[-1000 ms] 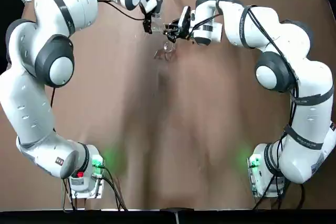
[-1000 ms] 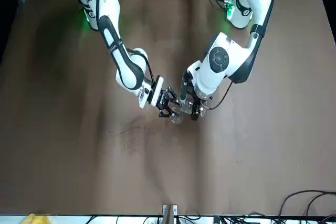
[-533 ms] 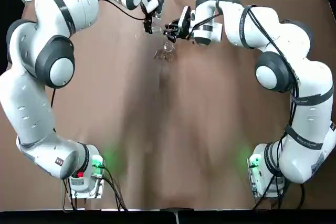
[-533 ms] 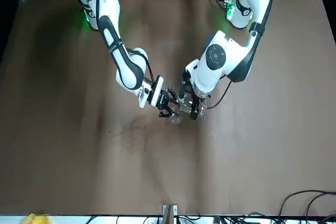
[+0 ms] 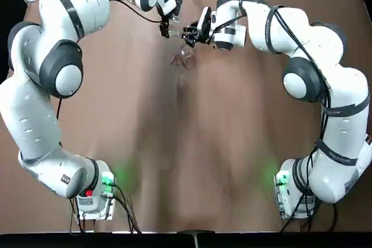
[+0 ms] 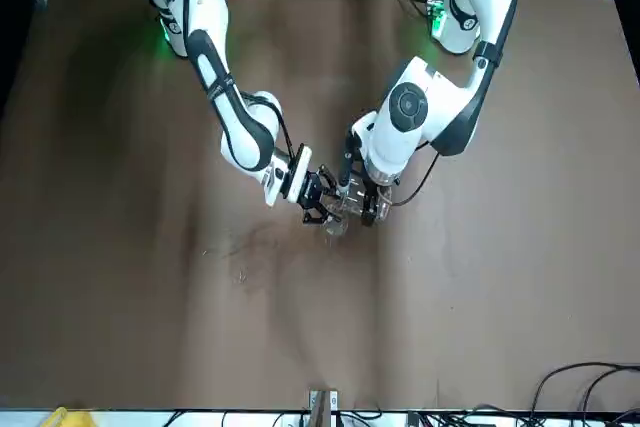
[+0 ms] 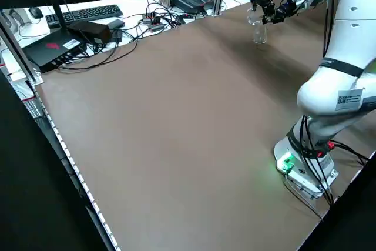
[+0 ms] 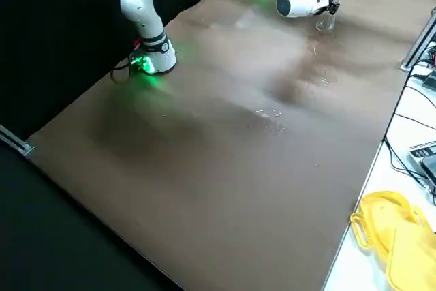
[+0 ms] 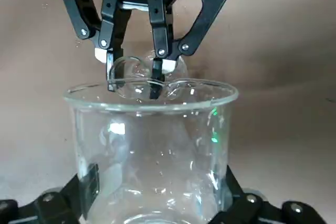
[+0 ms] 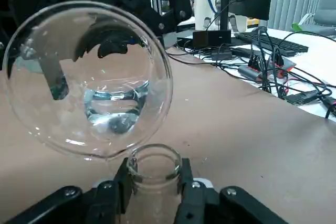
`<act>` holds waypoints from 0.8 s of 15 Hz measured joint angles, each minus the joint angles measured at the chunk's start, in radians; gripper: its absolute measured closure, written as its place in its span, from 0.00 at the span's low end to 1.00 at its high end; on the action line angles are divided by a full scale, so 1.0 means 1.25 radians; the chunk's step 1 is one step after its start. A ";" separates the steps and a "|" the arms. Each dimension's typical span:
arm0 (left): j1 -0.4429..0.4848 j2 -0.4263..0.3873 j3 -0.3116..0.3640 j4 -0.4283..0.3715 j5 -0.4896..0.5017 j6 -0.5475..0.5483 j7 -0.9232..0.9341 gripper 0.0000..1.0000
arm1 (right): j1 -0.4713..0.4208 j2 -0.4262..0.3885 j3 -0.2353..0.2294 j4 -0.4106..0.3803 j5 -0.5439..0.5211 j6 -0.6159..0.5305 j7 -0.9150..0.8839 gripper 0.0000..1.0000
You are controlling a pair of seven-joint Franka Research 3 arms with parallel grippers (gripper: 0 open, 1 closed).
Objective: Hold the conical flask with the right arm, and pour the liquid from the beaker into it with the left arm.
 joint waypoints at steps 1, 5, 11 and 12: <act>0.000 0.000 0.000 0.000 0.000 0.000 0.000 0.02 | 0.000 0.000 0.000 0.000 0.000 0.000 0.000 0.61; 0.000 0.000 0.001 0.000 0.000 0.000 0.000 0.02 | 0.000 0.000 0.000 0.000 0.000 0.001 0.000 0.61; 0.000 0.000 0.001 0.004 0.012 -0.008 -0.006 0.02 | 0.000 0.000 0.000 0.000 0.000 0.001 0.000 0.61; 0.000 0.000 0.002 0.005 0.012 -0.008 -0.010 0.02 | 0.000 0.000 0.000 0.000 0.000 0.001 0.000 0.61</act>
